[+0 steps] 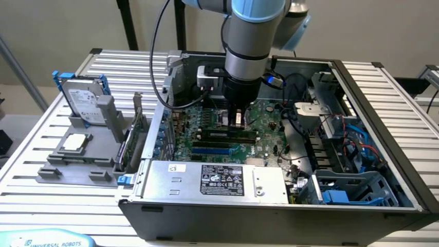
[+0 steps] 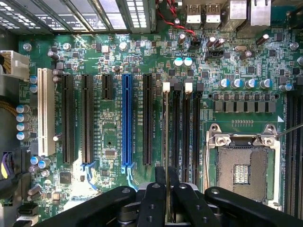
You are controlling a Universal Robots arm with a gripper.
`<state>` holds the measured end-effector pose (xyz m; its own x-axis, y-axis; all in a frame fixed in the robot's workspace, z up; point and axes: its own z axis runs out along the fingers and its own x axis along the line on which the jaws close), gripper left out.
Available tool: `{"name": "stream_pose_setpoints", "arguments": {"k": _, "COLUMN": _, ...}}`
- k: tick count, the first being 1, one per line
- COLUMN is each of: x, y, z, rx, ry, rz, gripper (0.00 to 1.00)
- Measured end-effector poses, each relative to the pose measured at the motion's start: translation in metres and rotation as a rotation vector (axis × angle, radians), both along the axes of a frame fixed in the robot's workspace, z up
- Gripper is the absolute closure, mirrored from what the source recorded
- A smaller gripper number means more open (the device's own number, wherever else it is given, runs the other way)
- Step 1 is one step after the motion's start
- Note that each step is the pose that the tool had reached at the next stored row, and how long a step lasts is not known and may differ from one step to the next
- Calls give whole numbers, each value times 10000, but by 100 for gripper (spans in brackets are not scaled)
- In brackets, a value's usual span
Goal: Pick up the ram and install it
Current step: 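Insert the ram into the slot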
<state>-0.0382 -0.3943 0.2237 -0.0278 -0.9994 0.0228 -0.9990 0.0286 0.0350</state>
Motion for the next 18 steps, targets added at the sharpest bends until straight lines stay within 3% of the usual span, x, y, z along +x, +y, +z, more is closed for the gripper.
{"name": "stream_pose_setpoints", "arguments": {"k": 18, "x": 1, "y": 1, "z": 24, "rx": 11, "ry": -5, "rz": -94, "gripper": 87}}
